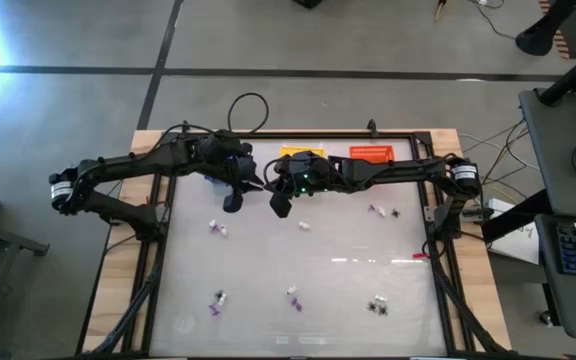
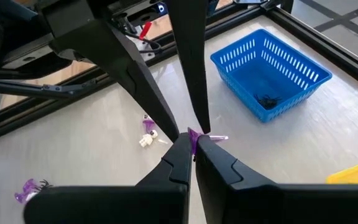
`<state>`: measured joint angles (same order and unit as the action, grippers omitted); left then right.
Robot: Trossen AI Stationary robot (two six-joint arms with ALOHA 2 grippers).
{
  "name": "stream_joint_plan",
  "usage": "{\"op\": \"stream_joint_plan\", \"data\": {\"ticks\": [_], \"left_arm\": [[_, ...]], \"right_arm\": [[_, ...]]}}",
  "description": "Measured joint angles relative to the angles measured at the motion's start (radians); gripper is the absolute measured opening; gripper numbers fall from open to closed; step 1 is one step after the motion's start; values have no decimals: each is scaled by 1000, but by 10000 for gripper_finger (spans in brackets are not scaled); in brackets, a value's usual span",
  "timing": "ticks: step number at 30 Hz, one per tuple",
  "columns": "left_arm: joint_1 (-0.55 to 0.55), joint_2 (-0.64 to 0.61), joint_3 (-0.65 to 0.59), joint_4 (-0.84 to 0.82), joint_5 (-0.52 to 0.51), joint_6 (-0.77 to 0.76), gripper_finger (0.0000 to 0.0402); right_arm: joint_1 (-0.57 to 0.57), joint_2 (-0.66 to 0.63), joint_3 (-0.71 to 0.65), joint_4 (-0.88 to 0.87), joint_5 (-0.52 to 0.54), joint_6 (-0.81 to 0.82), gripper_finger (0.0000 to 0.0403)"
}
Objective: Sort Halloween decoration
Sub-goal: Put the purple hat toy into the orange bin
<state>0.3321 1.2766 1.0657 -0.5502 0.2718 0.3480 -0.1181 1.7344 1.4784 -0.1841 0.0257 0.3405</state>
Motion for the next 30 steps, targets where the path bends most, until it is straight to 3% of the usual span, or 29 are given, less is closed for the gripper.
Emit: {"op": "stream_joint_plan", "data": {"ticks": [6,11,15,26,30], "left_arm": [[1,-1,0,-1,-4,2,52],[3,-13,0,-7,-98,7,52],[4,-32,0,-8,-108,11,52],[4,-98,0,-56,-110,15,52],[3,-126,0,-89,-158,21,52]], "right_arm": [[0,0,3,-44,0,0,8],[0,0,19,-151,3,8,8],[-2,-3,24,-222,45,35,8],[-89,-7,24,-589,159,146,8],[-136,-8,24,-698,167,159,8]]}}
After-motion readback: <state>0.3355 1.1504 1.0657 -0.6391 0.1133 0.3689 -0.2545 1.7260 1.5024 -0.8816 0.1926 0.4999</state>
